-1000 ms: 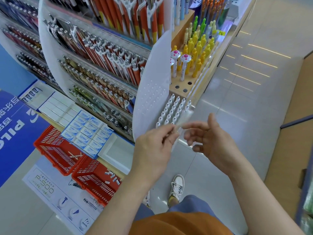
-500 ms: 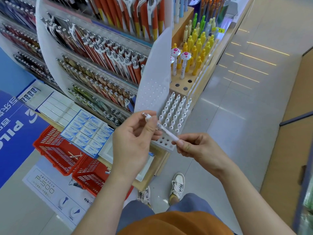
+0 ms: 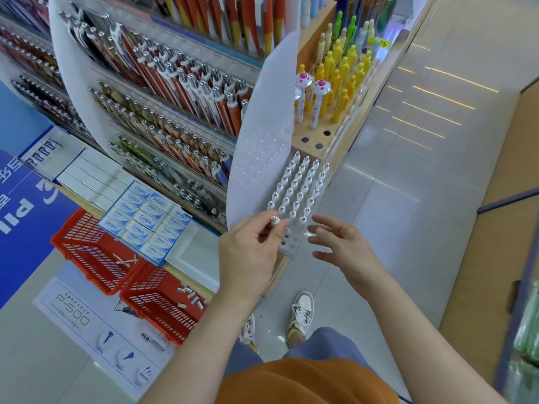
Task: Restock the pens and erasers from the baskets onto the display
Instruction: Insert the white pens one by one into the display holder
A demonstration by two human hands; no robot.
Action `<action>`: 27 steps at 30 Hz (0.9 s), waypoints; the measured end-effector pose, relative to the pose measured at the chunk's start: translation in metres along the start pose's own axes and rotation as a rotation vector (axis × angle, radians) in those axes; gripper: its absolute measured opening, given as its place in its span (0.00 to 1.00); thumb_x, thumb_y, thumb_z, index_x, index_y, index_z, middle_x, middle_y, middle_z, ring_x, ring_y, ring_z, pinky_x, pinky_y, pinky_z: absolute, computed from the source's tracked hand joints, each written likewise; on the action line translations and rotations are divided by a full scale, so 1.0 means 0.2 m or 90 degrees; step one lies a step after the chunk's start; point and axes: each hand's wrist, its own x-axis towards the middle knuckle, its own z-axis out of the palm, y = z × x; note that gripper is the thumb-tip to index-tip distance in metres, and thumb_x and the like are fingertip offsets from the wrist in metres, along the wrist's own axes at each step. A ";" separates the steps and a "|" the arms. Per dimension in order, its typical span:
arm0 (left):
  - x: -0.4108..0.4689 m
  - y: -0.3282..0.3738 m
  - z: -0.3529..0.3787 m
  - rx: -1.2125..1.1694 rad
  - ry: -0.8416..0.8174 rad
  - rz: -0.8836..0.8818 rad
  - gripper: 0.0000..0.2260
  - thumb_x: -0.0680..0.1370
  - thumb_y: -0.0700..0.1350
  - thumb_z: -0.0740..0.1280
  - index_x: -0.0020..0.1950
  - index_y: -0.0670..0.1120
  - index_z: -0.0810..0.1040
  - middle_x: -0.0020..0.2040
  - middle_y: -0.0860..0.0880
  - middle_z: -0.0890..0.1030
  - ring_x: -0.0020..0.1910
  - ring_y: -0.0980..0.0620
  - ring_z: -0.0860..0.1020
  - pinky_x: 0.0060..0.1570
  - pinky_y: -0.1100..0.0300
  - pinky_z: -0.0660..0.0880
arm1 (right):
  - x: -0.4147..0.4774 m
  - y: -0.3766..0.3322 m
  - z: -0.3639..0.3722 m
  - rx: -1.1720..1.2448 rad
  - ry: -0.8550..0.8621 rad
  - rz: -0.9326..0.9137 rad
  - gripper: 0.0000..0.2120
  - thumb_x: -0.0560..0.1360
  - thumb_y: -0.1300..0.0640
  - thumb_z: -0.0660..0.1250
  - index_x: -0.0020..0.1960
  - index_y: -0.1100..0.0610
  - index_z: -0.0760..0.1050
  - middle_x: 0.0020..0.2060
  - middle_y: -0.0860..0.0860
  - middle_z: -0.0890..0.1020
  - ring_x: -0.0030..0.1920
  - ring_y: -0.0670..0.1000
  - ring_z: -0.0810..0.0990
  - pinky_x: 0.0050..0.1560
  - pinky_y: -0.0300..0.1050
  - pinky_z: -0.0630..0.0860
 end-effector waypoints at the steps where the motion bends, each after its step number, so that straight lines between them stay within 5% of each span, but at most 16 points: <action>1: 0.00 -0.01 0.02 -0.003 -0.005 0.001 0.05 0.73 0.47 0.72 0.48 0.53 0.82 0.35 0.58 0.81 0.33 0.60 0.78 0.36 0.58 0.78 | 0.00 0.01 0.00 0.002 -0.003 0.004 0.15 0.80 0.61 0.62 0.66 0.54 0.73 0.59 0.55 0.79 0.53 0.51 0.80 0.49 0.44 0.79; 8: -0.02 -0.12 0.11 0.100 -0.038 0.052 0.04 0.74 0.47 0.71 0.45 0.47 0.83 0.35 0.54 0.80 0.33 0.57 0.76 0.35 0.56 0.75 | 0.01 0.03 -0.02 0.006 -0.024 0.008 0.15 0.80 0.61 0.62 0.66 0.52 0.72 0.60 0.56 0.78 0.56 0.54 0.81 0.52 0.44 0.80; 14: -0.03 -0.16 0.17 0.208 -0.074 0.125 0.08 0.76 0.50 0.68 0.44 0.46 0.81 0.37 0.52 0.79 0.35 0.54 0.75 0.36 0.64 0.70 | 0.02 0.04 -0.01 0.028 -0.022 0.004 0.17 0.79 0.60 0.63 0.68 0.55 0.71 0.60 0.56 0.78 0.53 0.53 0.82 0.53 0.47 0.80; 22: -0.03 -0.18 0.20 0.260 -0.082 0.142 0.07 0.77 0.50 0.66 0.44 0.47 0.79 0.36 0.52 0.79 0.33 0.53 0.76 0.32 0.60 0.72 | -0.01 0.06 0.02 0.079 -0.031 -0.002 0.19 0.78 0.64 0.63 0.68 0.53 0.70 0.60 0.61 0.76 0.56 0.57 0.81 0.55 0.49 0.80; 27: -0.04 -0.15 0.21 0.281 -0.041 0.116 0.11 0.77 0.52 0.64 0.40 0.47 0.78 0.32 0.52 0.78 0.31 0.53 0.75 0.30 0.59 0.72 | -0.02 0.06 0.05 0.126 -0.043 0.012 0.20 0.77 0.65 0.65 0.65 0.50 0.71 0.60 0.53 0.75 0.57 0.56 0.81 0.53 0.51 0.80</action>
